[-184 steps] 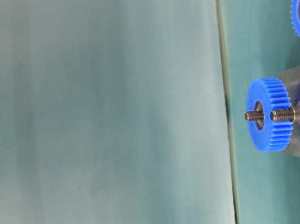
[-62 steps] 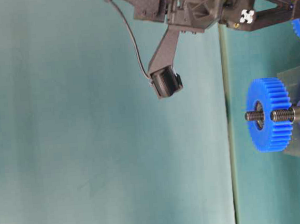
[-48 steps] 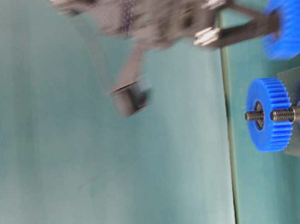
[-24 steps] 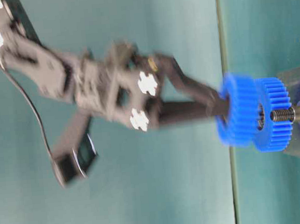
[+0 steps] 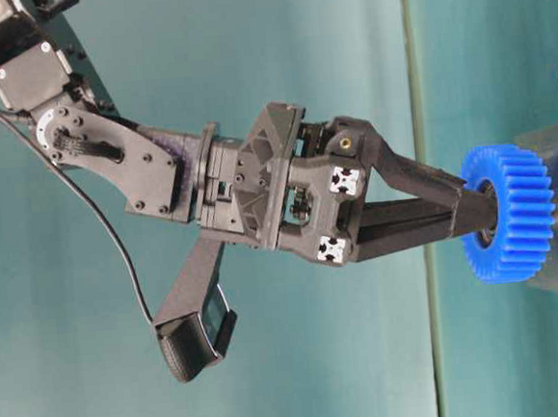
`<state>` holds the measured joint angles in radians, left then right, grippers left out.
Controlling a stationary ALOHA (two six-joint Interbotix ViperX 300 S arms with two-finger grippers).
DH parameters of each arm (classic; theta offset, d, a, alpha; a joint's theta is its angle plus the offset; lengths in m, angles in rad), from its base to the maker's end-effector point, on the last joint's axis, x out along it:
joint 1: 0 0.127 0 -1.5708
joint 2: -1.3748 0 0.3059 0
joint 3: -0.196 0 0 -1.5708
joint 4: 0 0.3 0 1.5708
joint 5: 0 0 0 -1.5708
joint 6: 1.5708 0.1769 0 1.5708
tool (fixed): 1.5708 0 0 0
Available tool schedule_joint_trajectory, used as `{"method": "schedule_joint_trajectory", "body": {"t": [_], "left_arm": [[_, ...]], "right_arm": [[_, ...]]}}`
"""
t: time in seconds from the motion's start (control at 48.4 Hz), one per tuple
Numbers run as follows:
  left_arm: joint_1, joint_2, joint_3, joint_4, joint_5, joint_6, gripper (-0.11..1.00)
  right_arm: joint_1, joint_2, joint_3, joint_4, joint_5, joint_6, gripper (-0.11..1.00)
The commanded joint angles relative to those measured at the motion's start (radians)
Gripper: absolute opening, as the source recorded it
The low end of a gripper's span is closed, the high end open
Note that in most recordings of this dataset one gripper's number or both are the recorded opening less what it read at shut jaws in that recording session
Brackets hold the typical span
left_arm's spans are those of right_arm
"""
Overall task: Fit the small gear onto the shaft.
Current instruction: 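Lift the small gear and carry it over the empty shaft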
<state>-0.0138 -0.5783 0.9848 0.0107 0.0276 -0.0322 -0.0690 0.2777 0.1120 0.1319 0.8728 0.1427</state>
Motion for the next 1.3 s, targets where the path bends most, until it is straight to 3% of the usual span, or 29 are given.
{"method": "schedule_joint_trajectory", "body": {"t": [0.0,0.64,0.764,0.826,1.115,1.28], "left_arm": [[-0.002,-0.006,-0.014,0.003,-0.011,-0.003,0.00],[-0.003,-0.006,-0.011,0.002,-0.012,-0.003,0.00],[-0.003,-0.006,-0.011,0.002,-0.012,-0.003,0.00],[-0.003,-0.008,-0.009,0.002,-0.012,-0.003,0.00],[-0.003,-0.006,-0.011,0.002,-0.012,-0.005,0.00],[-0.005,-0.005,-0.012,0.003,-0.012,-0.005,0.00]], "right_arm": [[0.006,-0.005,-0.017,-0.002,-0.011,0.000,0.36],[-0.015,0.000,-0.017,-0.003,-0.002,0.044,0.37],[-0.014,-0.002,-0.018,-0.003,0.002,0.044,0.72],[-0.014,-0.003,-0.021,-0.002,0.002,0.044,0.81],[-0.014,-0.018,-0.078,-0.002,0.040,0.040,0.59],[-0.009,0.006,-0.114,-0.002,0.048,0.029,0.31]]}}
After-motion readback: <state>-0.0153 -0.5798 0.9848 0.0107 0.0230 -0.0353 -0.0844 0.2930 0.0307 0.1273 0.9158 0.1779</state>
